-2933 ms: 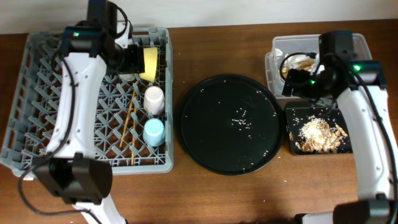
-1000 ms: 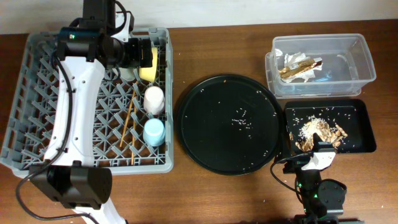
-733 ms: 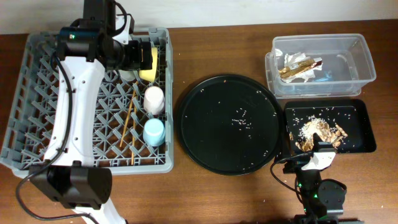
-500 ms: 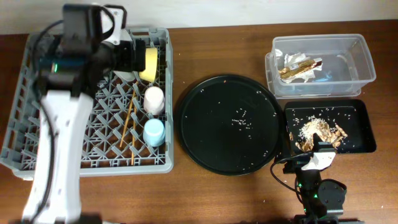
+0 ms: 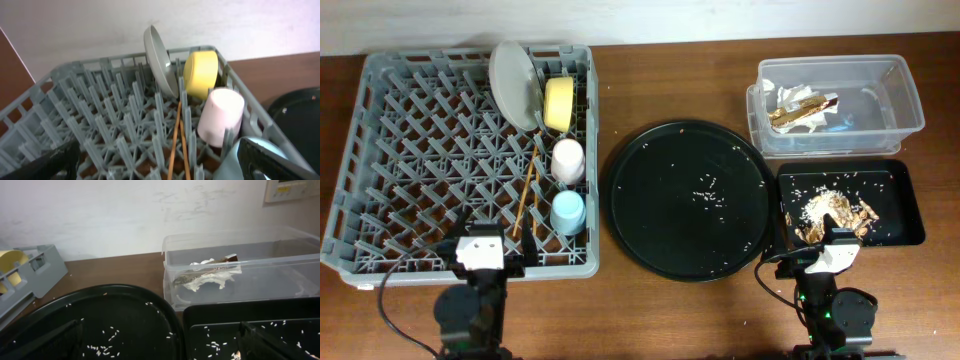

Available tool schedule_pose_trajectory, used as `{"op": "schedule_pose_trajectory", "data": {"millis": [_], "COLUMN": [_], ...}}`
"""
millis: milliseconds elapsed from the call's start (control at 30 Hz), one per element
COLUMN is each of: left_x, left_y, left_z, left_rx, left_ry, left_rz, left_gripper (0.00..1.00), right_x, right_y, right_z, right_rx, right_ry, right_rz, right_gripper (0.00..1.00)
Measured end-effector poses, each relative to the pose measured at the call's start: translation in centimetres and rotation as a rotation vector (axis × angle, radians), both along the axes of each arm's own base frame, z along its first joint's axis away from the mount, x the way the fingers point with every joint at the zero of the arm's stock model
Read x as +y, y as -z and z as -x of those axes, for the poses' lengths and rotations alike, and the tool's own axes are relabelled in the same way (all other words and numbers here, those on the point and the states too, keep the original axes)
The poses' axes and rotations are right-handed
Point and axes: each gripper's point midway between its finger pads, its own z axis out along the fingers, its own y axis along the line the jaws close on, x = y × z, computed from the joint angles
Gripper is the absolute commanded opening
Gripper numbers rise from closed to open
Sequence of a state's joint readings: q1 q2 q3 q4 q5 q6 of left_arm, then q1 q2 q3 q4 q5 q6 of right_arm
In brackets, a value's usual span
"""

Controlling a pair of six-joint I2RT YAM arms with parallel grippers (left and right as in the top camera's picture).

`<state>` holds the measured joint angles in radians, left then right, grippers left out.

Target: Sort waste into correct bins and load items into the dishwasher rack

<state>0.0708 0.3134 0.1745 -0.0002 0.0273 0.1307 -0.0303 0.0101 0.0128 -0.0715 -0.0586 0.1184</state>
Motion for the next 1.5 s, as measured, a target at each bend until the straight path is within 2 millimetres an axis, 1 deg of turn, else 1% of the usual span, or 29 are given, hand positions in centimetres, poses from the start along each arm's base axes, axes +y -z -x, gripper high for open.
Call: {"op": "schedule_pose_trajectory", "data": {"millis": [67,100,200,333,1500], "left_x": [0.0,0.0,-0.1,-0.1,-0.1], "left_y": [1.5,1.9,2.2,2.6,2.6], "left_z": [0.6,0.8,1.6,1.8,1.8], "left_rx": [-0.014,-0.026,-0.058,-0.046,-0.046], "left_ry": [0.0,0.0,0.001,0.003,0.004], "left_rz": [-0.006,-0.01,-0.017,-0.04,-0.049], "left_gripper": [0.99,0.99,0.99,0.99,0.99], "right_x": [0.0,0.0,0.0,0.0,0.0], "right_y": [0.0,0.0,0.0,0.0,0.0], "right_z": [0.0,0.0,0.0,0.0,0.0], "right_rx": [0.0,0.0,0.0,0.0,0.0], "right_ry": [0.0,0.0,0.0,0.0,0.0], "right_rz": [-0.001,-0.001,-0.001,-0.001,-0.001], "right_gripper": [0.98,0.98,0.99,0.98,0.98]}}
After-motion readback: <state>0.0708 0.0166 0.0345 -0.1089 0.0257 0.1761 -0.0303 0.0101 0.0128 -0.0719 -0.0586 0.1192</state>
